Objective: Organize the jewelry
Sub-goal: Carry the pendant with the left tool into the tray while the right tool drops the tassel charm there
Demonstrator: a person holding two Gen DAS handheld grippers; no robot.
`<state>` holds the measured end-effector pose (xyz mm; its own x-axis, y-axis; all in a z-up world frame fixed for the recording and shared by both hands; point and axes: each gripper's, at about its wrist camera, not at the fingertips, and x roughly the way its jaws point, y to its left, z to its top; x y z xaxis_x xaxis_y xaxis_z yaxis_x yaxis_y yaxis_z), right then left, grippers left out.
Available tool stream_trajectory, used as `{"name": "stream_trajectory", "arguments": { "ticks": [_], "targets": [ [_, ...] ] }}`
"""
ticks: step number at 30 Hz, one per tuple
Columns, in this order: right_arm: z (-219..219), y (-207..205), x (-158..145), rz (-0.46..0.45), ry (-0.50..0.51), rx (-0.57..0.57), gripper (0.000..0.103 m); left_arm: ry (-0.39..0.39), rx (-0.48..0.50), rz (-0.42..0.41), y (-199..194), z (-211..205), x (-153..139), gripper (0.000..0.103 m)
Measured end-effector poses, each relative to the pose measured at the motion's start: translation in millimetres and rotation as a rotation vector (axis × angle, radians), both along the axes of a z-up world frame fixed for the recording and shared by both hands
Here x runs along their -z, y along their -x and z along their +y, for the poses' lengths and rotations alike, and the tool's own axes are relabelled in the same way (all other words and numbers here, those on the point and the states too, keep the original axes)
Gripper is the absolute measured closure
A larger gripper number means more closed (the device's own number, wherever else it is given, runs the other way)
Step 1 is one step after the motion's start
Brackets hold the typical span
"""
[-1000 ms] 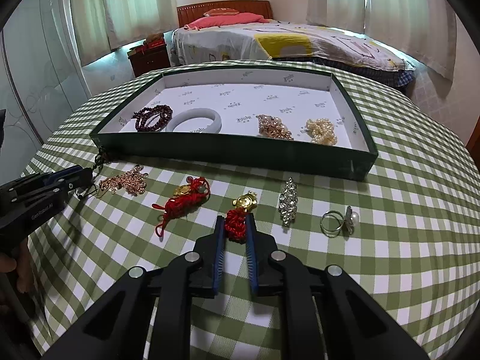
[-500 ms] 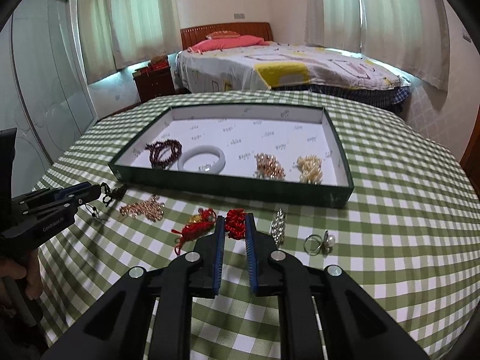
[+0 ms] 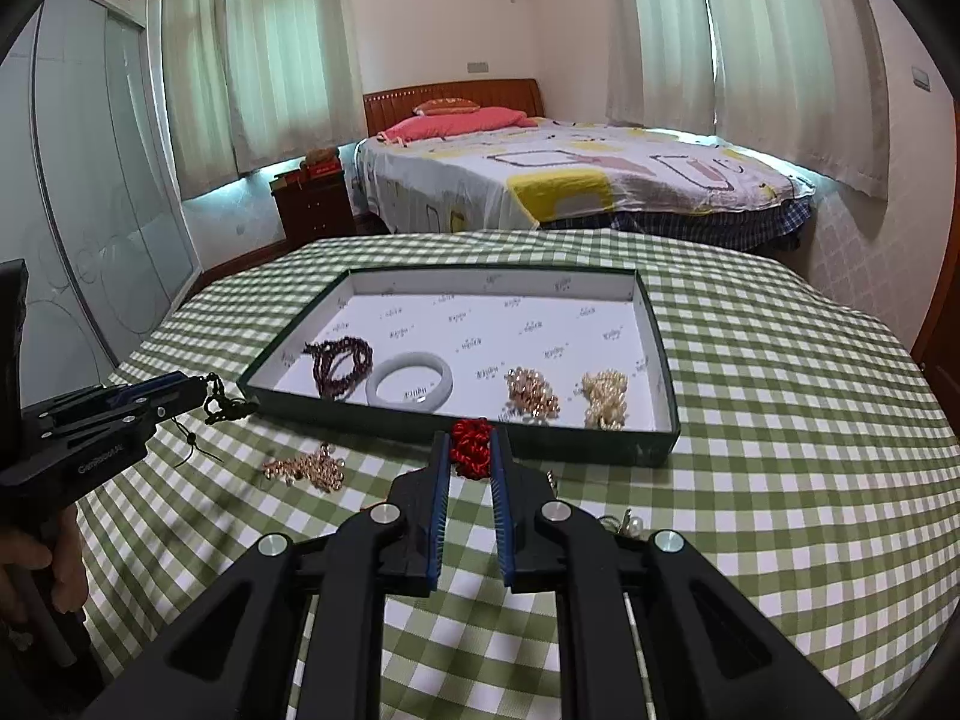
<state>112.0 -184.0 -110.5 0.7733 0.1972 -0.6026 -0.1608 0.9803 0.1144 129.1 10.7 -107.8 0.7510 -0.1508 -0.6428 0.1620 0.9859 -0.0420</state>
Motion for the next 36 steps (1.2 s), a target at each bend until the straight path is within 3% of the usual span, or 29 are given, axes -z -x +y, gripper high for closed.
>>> {"name": "stream_trajectory", "arguments": {
  "ticks": [12,24,29,36],
  "targets": [
    [-9.5,-22.7,-31.1,-0.082,-0.014,0.010,0.089,0.044,0.034,-0.060,-34.5,-13.3,-31.4,0.082],
    [-8.0,-92.2,-49.2,-0.151,-0.006,-0.008,0.089,0.074,0.045,-0.117,-106.5,-41.3,-49.5,0.082],
    [-7.6,-122.7,-26.7,-0.107,0.018,-0.014,0.089,0.072,0.042,-0.038,-147.4,-52.3,-19.2,0.082],
    [-11.5,-160.6,25.7,0.050,0.050,-0.010,0.089,0.019,0.039,0.095,-184.2,-60.2,36.0,0.082]
  ]
}}
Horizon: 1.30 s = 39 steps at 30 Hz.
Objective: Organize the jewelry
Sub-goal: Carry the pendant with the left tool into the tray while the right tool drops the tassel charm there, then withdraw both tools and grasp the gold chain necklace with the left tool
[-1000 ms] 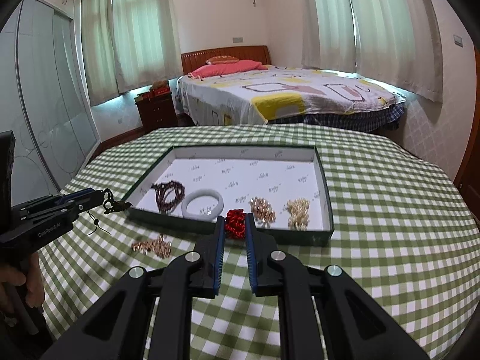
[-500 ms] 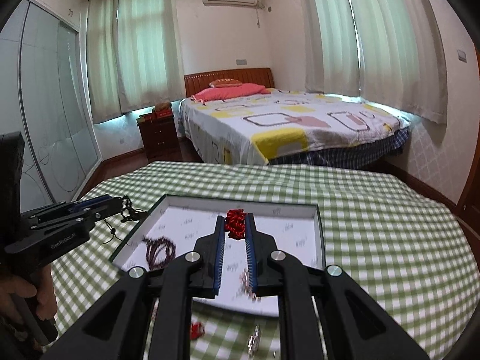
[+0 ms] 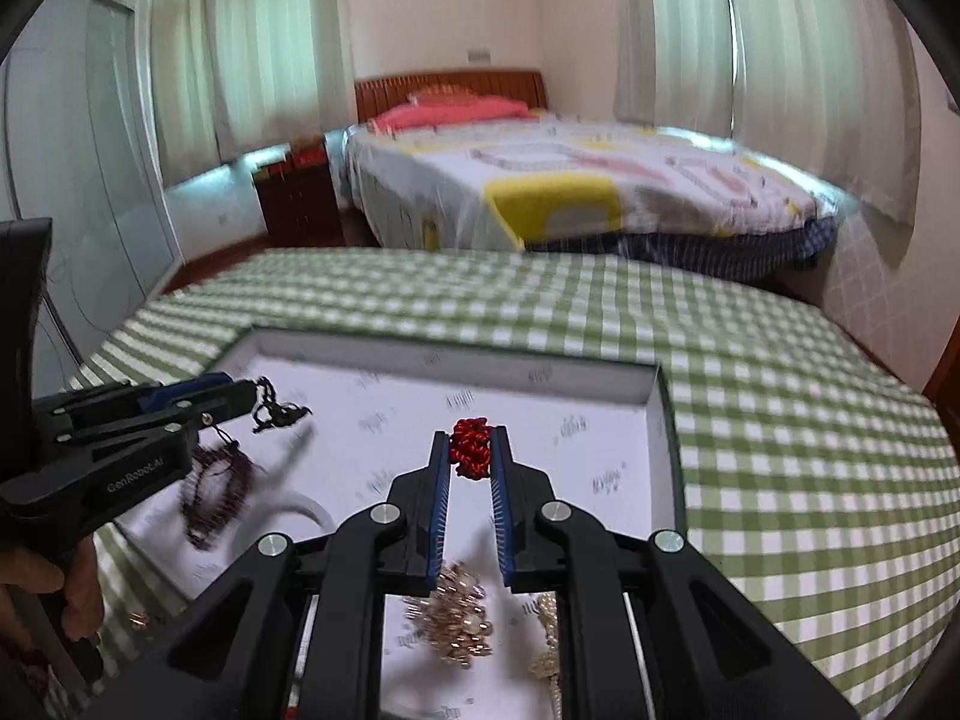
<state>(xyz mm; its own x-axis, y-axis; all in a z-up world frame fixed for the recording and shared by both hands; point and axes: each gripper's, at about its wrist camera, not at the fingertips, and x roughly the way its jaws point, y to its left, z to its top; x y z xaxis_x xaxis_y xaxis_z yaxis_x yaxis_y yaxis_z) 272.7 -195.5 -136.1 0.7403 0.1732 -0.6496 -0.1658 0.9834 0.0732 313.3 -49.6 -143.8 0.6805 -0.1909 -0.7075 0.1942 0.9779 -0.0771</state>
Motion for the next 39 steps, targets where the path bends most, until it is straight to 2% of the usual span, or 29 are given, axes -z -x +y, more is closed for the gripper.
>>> {"name": "stream_trajectory", "arguments": {
  "ticks": [6,12,16,20,22,31,39],
  "targets": [
    [-1.7,-10.0,20.8,0.092,0.009,0.004,0.089,-0.007,0.001,0.080,-13.5,-1.6,21.8,0.082],
    [-5.0,-11.5,27.9,0.127,-0.007,0.006,0.087,-0.002,-0.011,0.121,-18.4,-1.6,29.4,0.082],
    [-5.4,-10.1,28.7,0.132,-0.008,0.009,0.074,-0.008,-0.010,0.116,-16.6,-4.2,26.7,0.073],
    [-6.2,-6.3,25.9,0.123,-0.011,0.016,0.070,-0.010,-0.007,0.115,-14.6,-5.4,25.0,0.070],
    [-8.1,-3.9,21.8,0.113,-0.014,0.017,0.070,-0.003,-0.011,0.105,-11.4,-3.4,21.2,0.054],
    [-9.2,24.9,-7.0,0.041,-0.031,0.027,0.065,0.029,-0.021,0.029,19.6,10.9,-4.1,0.048],
    [-7.2,60.8,-16.4,0.004,-0.054,0.049,0.064,0.043,-0.050,-0.038,63.1,25.9,-20.0,0.048]
  ]
}}
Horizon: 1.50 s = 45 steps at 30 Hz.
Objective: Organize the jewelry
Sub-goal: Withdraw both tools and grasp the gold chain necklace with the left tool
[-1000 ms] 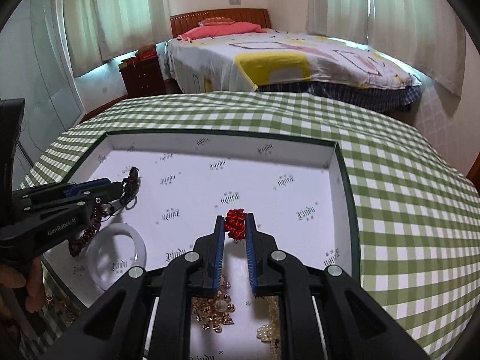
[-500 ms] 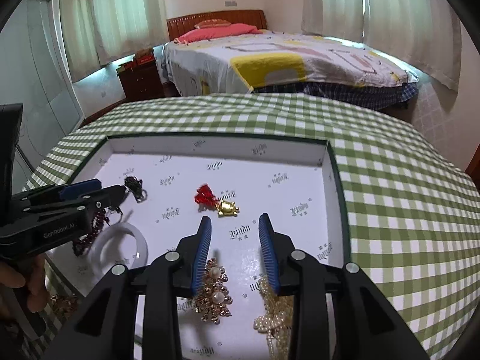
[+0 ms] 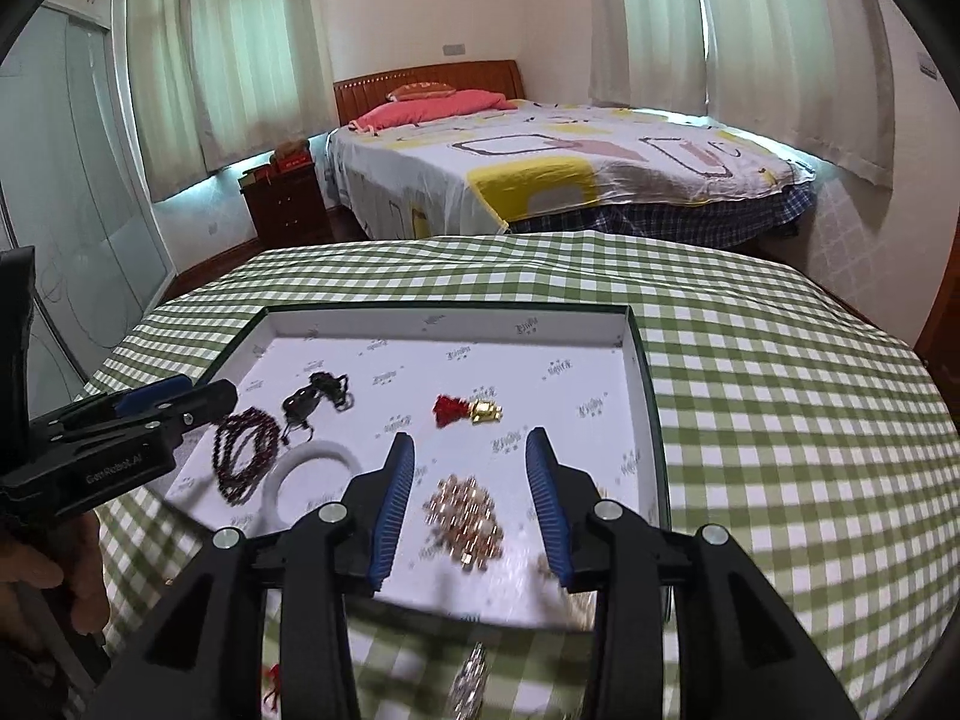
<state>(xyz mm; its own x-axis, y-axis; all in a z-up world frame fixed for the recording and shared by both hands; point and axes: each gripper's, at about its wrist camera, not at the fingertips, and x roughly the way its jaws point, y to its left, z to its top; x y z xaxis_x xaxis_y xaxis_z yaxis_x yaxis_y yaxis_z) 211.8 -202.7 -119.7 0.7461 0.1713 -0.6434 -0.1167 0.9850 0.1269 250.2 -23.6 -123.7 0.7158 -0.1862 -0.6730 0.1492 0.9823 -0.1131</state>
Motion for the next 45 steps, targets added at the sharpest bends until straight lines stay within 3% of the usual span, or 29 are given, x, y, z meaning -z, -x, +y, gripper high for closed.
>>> {"name": "stream_trajectory", "arguments": {
  "ticks": [7,16,29,35,36,40,45],
  "targets": [
    [3.7,29.5,8.2,0.013,0.005,0.001,0.064,-0.019,-0.001,-0.012,37.3,-0.9,3.6,0.048],
    [1.4,62.3,27.0,0.048,-0.003,0.012,0.064,-0.037,0.002,0.057,70.6,-1.5,34.6,0.048],
    [1.6,77.4,39.8,0.068,-0.011,0.008,0.064,-0.071,0.027,0.108,76.9,-14.3,55.4,0.048],
    [1.4,77.8,40.7,0.068,-0.010,0.010,0.064,-0.098,0.044,0.111,74.9,-20.6,60.9,0.044],
    [1.4,77.9,41.1,0.069,-0.011,0.010,0.064,-0.101,0.048,0.106,75.4,-20.9,61.4,0.045],
    [1.1,76.8,42.6,0.073,-0.012,0.011,0.063,-0.095,0.085,0.085,77.9,-23.0,60.9,0.076],
    [1.8,76.1,44.0,0.077,-0.010,0.011,0.064,-0.090,0.124,0.067,83.3,-24.6,60.2,0.089]
  ]
}}
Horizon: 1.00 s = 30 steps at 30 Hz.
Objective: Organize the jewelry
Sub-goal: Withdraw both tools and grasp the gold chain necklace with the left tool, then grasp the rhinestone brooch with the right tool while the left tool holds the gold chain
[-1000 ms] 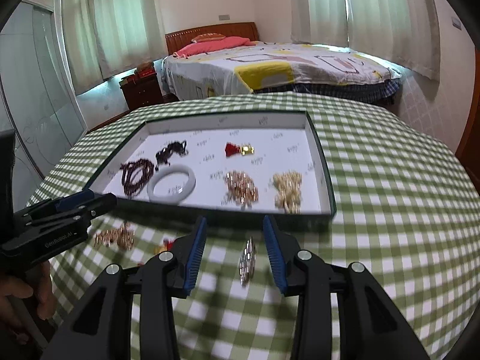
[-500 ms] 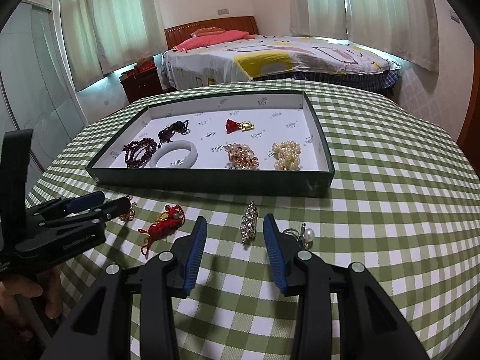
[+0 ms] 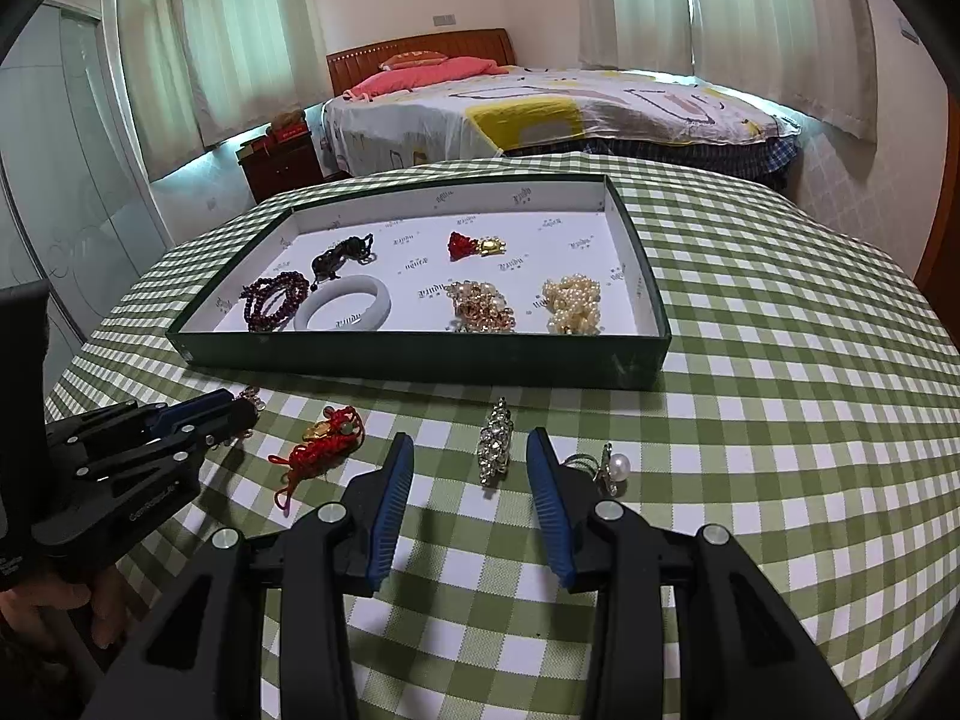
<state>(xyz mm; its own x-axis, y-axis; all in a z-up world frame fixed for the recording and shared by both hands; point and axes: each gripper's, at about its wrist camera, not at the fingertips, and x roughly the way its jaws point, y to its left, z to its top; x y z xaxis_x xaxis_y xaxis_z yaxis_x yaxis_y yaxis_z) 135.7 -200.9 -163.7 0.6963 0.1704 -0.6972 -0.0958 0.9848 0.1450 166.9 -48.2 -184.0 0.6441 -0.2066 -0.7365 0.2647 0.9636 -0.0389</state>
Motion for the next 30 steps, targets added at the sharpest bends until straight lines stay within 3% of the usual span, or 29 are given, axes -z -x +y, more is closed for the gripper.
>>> {"name": "stream_trajectory", "arguments": {
  "ticks": [16,24,30],
  "targets": [
    [4.2,-5.9,2.1,0.008,0.008,-0.011,0.064,0.062,-0.057,-0.051,9.3,28.9,-29.1,0.091],
    [6.3,-22.9,10.8,0.059,0.025,-0.016,0.064,0.071,-0.083,-0.060,8.6,39.2,-34.8,0.091],
    [8.3,-28.0,17.2,0.086,0.037,-0.026,0.079,0.072,-0.091,-0.050,6.8,41.2,-31.7,0.091]
  ]
}}
